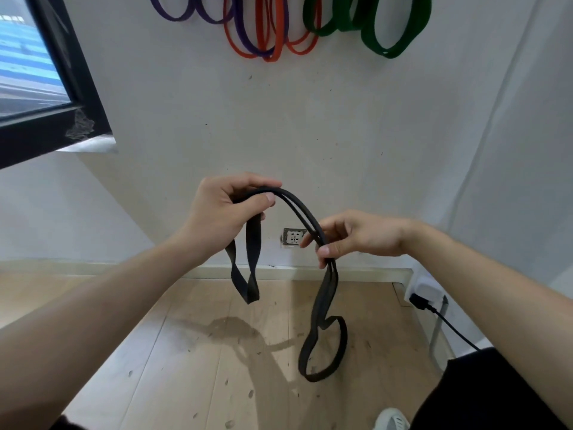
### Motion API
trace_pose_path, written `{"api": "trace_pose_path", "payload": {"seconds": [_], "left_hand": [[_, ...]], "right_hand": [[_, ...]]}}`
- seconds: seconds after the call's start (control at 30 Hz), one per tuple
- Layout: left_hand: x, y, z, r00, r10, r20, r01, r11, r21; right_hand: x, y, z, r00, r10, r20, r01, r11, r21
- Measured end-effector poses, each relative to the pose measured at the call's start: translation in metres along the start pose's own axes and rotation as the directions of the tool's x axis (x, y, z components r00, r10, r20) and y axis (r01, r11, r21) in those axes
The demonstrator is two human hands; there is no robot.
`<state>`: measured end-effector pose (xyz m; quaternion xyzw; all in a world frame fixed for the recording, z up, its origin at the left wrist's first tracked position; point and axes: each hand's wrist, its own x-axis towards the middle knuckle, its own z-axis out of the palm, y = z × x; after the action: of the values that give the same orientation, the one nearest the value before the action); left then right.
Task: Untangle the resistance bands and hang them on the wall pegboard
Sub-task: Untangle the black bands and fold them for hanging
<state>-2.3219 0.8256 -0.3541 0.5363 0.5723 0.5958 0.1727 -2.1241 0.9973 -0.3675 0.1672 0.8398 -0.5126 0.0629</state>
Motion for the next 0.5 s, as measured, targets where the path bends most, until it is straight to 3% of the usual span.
{"api": "trace_pose_path", "payload": {"seconds": [0.13,0.3,0.5], "left_hand": [[0.001,0.001,0.004,1.0,0.01,0.021,-0.011,1.0,0.007],[-0.001,-0.002,0.006,0.995,0.048,0.087,-0.05,0.998,0.025],[0.001,-0.01,-0.008,0.979,-0.108,0.173,0.095,0.992,0.076]], "right_hand": [[0.01,-0.01,0.014,0.997,-0.074,-0.012,0.074,0.992,0.107],[0.025,-0.04,0.033,0.926,-0.237,-0.294,0.315,0.913,0.258],[0.02,-0.057,0.028,0.851,-0.286,-0.44,0.231,0.957,-0.176]]}}
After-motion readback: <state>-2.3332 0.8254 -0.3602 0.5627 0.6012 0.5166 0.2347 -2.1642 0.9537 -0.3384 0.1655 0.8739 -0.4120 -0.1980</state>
